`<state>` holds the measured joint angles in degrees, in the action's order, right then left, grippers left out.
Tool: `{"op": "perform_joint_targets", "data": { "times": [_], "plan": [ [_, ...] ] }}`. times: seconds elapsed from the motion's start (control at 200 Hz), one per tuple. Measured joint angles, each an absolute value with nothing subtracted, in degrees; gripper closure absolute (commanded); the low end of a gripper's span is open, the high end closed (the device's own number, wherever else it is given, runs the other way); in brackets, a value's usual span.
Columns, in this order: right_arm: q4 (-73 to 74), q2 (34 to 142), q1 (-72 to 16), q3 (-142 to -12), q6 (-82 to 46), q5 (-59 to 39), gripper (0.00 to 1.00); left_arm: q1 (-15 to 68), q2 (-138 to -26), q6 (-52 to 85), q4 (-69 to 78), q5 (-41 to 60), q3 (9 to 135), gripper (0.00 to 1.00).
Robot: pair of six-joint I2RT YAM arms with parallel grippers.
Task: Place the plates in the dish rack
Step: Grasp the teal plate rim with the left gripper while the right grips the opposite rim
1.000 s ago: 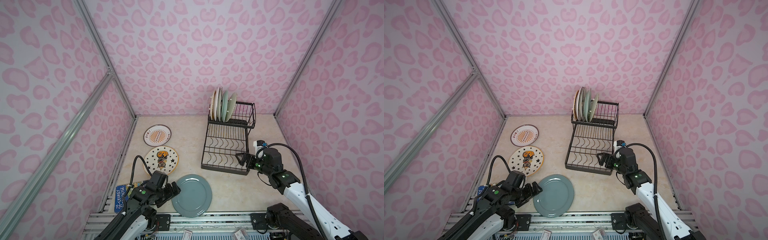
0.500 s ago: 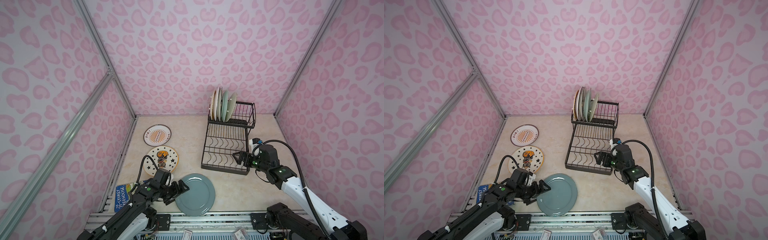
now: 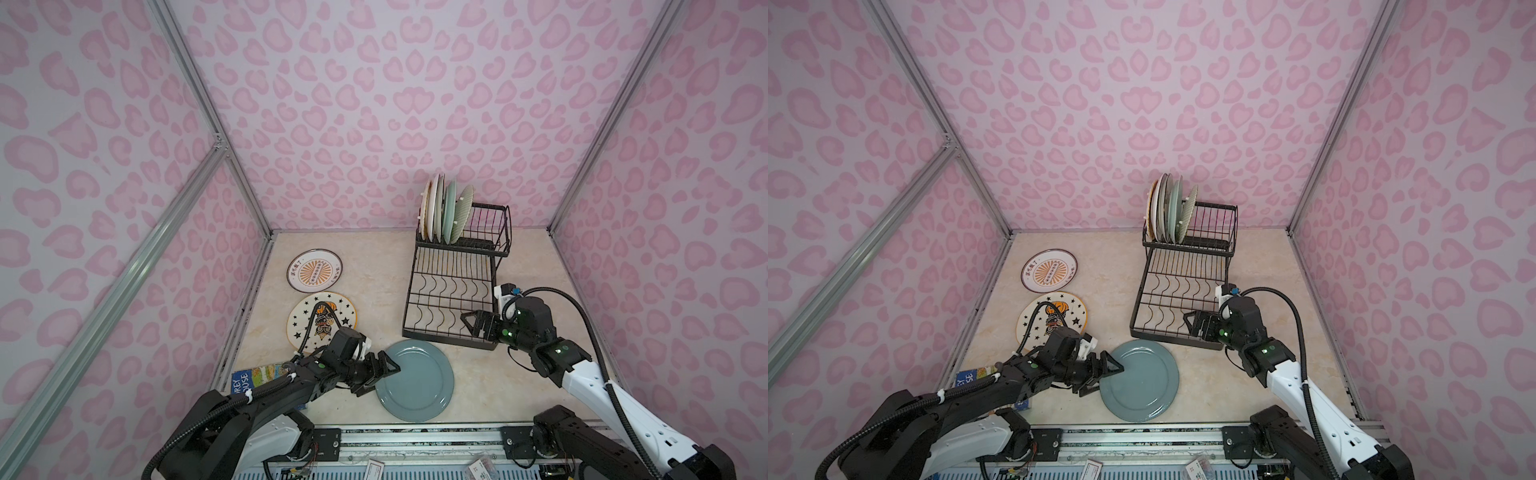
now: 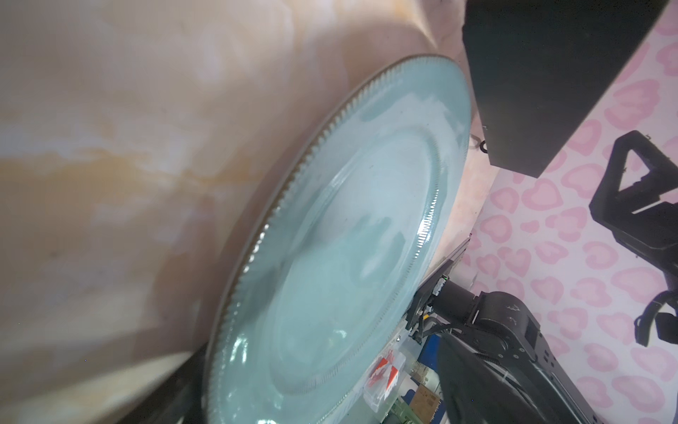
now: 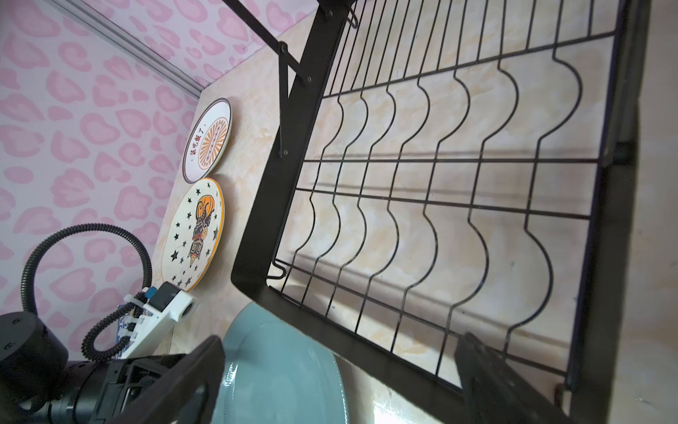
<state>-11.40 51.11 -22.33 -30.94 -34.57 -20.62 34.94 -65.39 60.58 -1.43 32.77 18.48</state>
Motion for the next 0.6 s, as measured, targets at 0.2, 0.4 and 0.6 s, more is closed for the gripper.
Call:
{"op": "perform_joint_targets", "data": {
  "times": [0.2, 0.4, 0.6],
  "plan": [
    [-13.15, 48.9, -27.99, -27.11, -34.57, -20.36, 0.03, 35.03, -63.35, 57.52, -0.03, 32.82, 16.34, 0.15],
    [-12.95, 50.63, -33.19, -21.43, -36.03, -19.09, 0.07, 35.0, -63.81, 54.33, 3.99, 34.54, 13.45, 0.29],
    [-6.98, 58.13, -38.76, -20.34, -36.69, -18.85, 0.07, 34.94, -65.95, 53.21, 9.69, 36.56, 10.98, 0.46]
  ]
}}
